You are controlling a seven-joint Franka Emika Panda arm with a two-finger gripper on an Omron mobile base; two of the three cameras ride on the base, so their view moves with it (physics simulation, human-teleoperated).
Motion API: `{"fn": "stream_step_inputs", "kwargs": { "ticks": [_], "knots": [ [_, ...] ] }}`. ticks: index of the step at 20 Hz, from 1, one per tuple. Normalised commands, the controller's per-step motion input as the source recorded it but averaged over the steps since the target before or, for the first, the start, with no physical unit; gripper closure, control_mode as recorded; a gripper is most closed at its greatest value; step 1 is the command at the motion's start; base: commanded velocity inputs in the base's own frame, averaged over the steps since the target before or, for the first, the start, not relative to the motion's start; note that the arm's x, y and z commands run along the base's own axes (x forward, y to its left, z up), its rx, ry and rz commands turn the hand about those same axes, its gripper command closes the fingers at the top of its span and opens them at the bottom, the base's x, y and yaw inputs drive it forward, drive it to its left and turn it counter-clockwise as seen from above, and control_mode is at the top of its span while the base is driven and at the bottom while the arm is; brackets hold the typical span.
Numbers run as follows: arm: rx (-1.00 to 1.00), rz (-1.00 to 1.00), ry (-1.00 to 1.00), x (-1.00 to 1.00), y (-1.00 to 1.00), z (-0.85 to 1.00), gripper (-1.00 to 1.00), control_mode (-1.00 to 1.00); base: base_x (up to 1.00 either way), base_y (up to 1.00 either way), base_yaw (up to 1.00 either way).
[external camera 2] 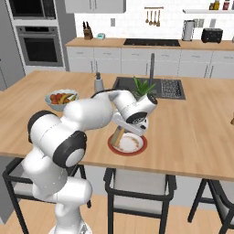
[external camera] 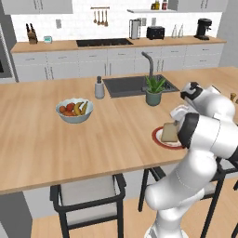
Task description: Start the toaster. Once the lever pops up, take the bread to the plate on the dining counter.
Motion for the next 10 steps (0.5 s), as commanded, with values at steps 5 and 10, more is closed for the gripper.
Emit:
{"fn": "stream_step_inputs", "kwargs": {
  "ticks": [5,10],
  "knots": [
    [0.01,0.0,0.01,0.05,-0.03,-0.01,1.0,-1.0,0.0,0.0,0.0],
    [0.01,0.0,0.0,0.0,0.0,-0.14,1.0,-1.0,0.0,0.0,0.0]
  ]
}}
